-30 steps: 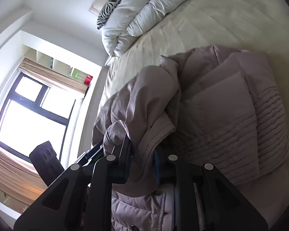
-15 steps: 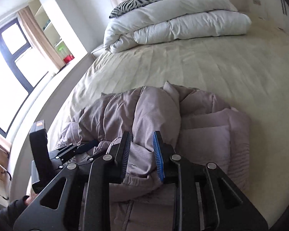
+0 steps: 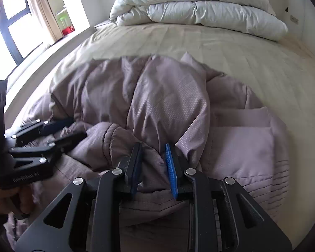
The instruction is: Fold large clothes
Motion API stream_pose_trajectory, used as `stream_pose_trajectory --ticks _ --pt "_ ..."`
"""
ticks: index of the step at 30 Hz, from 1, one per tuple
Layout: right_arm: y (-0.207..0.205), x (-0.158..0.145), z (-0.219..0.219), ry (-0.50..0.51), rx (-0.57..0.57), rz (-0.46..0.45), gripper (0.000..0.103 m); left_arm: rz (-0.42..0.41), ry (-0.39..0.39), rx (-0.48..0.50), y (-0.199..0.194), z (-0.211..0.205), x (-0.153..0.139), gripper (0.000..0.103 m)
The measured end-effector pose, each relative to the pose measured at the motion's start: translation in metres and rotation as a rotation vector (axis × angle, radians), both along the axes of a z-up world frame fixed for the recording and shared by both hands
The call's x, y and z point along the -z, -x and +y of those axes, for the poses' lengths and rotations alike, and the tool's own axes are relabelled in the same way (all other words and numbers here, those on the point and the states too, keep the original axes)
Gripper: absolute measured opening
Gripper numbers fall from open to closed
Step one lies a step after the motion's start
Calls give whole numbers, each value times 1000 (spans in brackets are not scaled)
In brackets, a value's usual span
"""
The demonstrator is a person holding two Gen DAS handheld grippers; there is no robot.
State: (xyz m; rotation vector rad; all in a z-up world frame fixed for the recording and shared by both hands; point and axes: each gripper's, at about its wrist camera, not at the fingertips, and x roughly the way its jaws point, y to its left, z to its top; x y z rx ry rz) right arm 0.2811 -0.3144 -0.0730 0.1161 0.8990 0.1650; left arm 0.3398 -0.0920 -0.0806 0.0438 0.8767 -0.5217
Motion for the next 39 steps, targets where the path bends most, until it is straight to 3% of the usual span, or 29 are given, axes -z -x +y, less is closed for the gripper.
stream_pose_trajectory --ticks 3,5,8,12,14,17,20,23,25,28,30,33,35,36,38,39 --pt "6 -43 -9 -25 21 -140 24 -94 16 -12 7 2 -36 69" --pt "-14 -49 -9 -17 15 -127 24 -130 -22 -26 -5 -3 -46 71" --pt "-49 -35 -8 -14 37 -73 24 -118 -112 -52 -38 -17 -32 71" --pt "-90 4 -5 6 51 26 24 -61 -223 -43 -70 -29 12 71" --pt "-98 28 -3 17 40 42 23 -35 -191 -49 -74 -26 24 72" --pt "-98 37 -1 25 32 29 23 -26 -152 -54 -73 -19 30 72" --pt "-92 23 -3 22 54 28 24 -28 -129 -55 -69 -14 31 73" --pt "-60 -4 -2 -30 64 -78 24 -31 -109 -61 -67 -11 34 73" --pt "-44 -3 9 24 35 -91 24 -41 -110 -62 -65 -11 37 73" --pt "-39 23 27 177 -11 -50 24 -41 -145 -57 -65 -17 39 73" --pt "-39 32 28 198 -23 -64 24 -40 -144 -57 -64 -16 31 73" --pt "-31 11 16 100 30 -55 24 -58 -89 -81 -44 3 6 73" --pt "-4 -17 3 7 39 -152 24 -79 -41 -99 -18 25 -16 78" --pt "14 -33 -1 -12 32 -220 26 -89 -12 -110 -2 38 -27 85" --pt "53 -59 -5 -19 19 -320 47 -112 48 -117 36 67 -45 92" --pt "73 -70 -7 -18 17 -357 80 -123 61 -126 56 82 -52 96"
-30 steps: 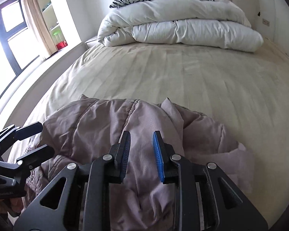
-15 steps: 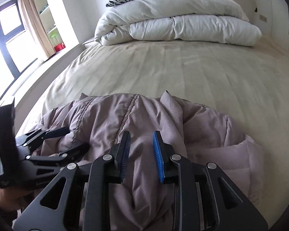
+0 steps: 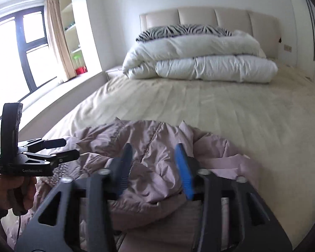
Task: Fold large clothes
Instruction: 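Grasp the coat hem with both grippers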
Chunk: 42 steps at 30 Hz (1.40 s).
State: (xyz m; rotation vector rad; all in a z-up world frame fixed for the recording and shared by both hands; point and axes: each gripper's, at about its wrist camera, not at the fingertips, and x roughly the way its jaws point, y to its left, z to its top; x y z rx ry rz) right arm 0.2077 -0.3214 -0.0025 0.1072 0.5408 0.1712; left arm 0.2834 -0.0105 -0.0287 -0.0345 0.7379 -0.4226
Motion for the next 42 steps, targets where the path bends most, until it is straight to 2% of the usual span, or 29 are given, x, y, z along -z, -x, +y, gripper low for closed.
stream_pose_trajectory --ticks 1,3,5,7,10,13,16,20,24,29,33,35,39,42 --pt "23 -11 -2 -1 6 -48 96 -8 6 -13 21 15 -5 97" --pt "72 -28 -3 0 17 -166 97 0 44 -29 64 46 -9 100" --pt "110 -35 -1 16 -5 -179 99 39 66 -74 104 75 -4 101" --pt "141 -33 0 2 -30 -126 99 91 89 -116 143 100 10 102" --pt "185 -18 -2 -40 -42 -16 99 186 107 -113 194 117 35 102" --pt "233 1 -8 -60 -32 79 99 280 137 -118 235 128 58 102" --pt "287 17 -21 -74 -3 144 99 335 173 -147 268 142 73 102" --pt "347 36 -57 -146 47 245 99 392 181 -178 293 159 82 101" --pt "391 62 -92 -267 96 359 99 471 178 -169 308 165 94 100" --pt "416 94 -105 -307 77 515 99 570 217 -132 322 167 111 100" --pt "423 118 -107 -374 46 615 98 609 233 -114 328 167 124 99" --pt "426 129 -107 -414 34 662 95 609 235 -102 329 165 126 99" --pt "429 144 -100 -451 3 728 79 631 238 -76 328 162 128 99" --pt "432 151 -100 -459 -8 749 72 645 245 -65 327 162 131 96"
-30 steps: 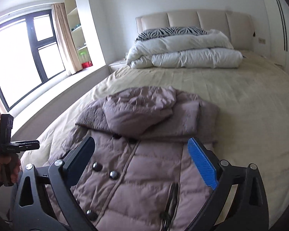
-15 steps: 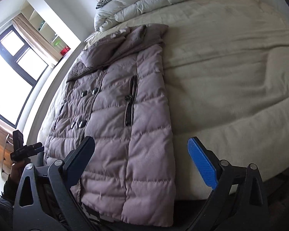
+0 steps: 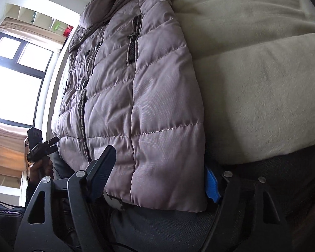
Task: Fold large clothes
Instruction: 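Grasp the coat hem with both grippers, then lift the held hem and fold it up over the coat with both grippers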
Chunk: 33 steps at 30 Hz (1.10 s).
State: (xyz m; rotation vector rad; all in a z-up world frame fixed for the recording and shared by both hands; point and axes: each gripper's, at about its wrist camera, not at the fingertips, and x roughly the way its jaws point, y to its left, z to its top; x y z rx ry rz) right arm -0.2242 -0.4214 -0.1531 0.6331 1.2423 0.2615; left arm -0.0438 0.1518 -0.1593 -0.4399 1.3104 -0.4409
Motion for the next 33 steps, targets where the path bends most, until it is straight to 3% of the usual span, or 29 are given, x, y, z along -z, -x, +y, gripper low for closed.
stream_pose_trajectory --ticks 3,8,10,14,19,24,27,33 --pt "-1 2 -4 -26 10 6 71 9 15 16 -1 0 3 91" --pt "-12 2 -8 -44 7 22 62 35 98 21 2 3 8 64" --pt "-12 3 -9 -43 6 30 51 25 99 36 5 2 5 56" --pt "-13 7 -9 -59 15 47 44 16 108 53 8 2 3 49" --pt "-10 12 -9 -80 28 40 29 9 120 72 10 -1 -3 32" --pt "-4 9 -3 -67 31 -1 17 -20 65 126 14 -10 -13 13" --pt "-1 -1 7 -19 13 -25 9 -52 21 184 21 -16 -22 9" --pt "13 -12 11 1 -7 -20 8 -33 -31 284 38 -20 -30 9"
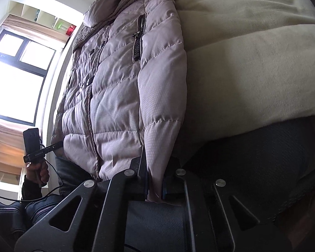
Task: Fold large clothes
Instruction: 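Lift the held hem and fold it up over the coat with both grippers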
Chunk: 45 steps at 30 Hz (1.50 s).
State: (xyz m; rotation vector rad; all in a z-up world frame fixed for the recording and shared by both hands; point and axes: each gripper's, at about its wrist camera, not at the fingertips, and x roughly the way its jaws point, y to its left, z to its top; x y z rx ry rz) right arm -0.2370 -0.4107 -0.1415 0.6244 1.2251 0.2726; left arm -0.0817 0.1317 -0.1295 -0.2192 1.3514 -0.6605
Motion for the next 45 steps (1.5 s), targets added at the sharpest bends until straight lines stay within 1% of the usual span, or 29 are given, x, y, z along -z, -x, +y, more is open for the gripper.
stream_pose_trajectory --ticks 2,4,6,9,12,16,19,22,25,26,27,30,32,36,38,41,45 --pt "6 -2 -3 -16 3 13 8 24 -1 16 8 3 0 9" --pt "17 -5 -1 -28 2 26 8 55 18 18 13 8 1 9" --pt "28 -10 1 -41 2 27 8 75 68 -4 17 16 0 9" --pt "31 -21 0 -88 39 -11 7 84 238 -88 4 30 -11 9" --pt "14 -42 0 -140 75 -101 7 19 435 -152 -15 34 -43 9" --pt "-28 -88 -4 -193 107 -252 7 -61 683 -260 -47 39 -85 9" --pt "-61 -125 -11 -226 148 -365 7 -83 821 -341 -78 47 -101 9" --pt "-92 -157 -24 -225 191 -455 7 -101 911 -407 -109 45 -112 9" --pt "-120 -184 -39 -214 239 -519 7 -154 931 -437 -148 39 -127 9" --pt "-126 -191 -45 -209 254 -533 7 -156 946 -448 -158 40 -128 9" --pt "-140 -195 -49 -208 268 -541 7 -157 955 -460 -171 40 -129 9" --pt "-176 -207 -60 -180 295 -550 7 -166 960 -499 -213 37 -132 9" --pt "-208 -211 -63 -160 303 -554 7 -160 970 -523 -242 34 -132 9" --pt "-275 -214 -72 -148 333 -541 7 -158 958 -564 -295 29 -130 9" --pt "-315 -208 -78 -134 353 -524 7 -156 937 -576 -323 25 -126 9" --pt "-373 -188 -86 -142 389 -480 7 -149 895 -590 -365 18 -116 9" --pt "-440 -149 -89 -120 417 -416 7 -117 818 -637 -410 12 -85 9"
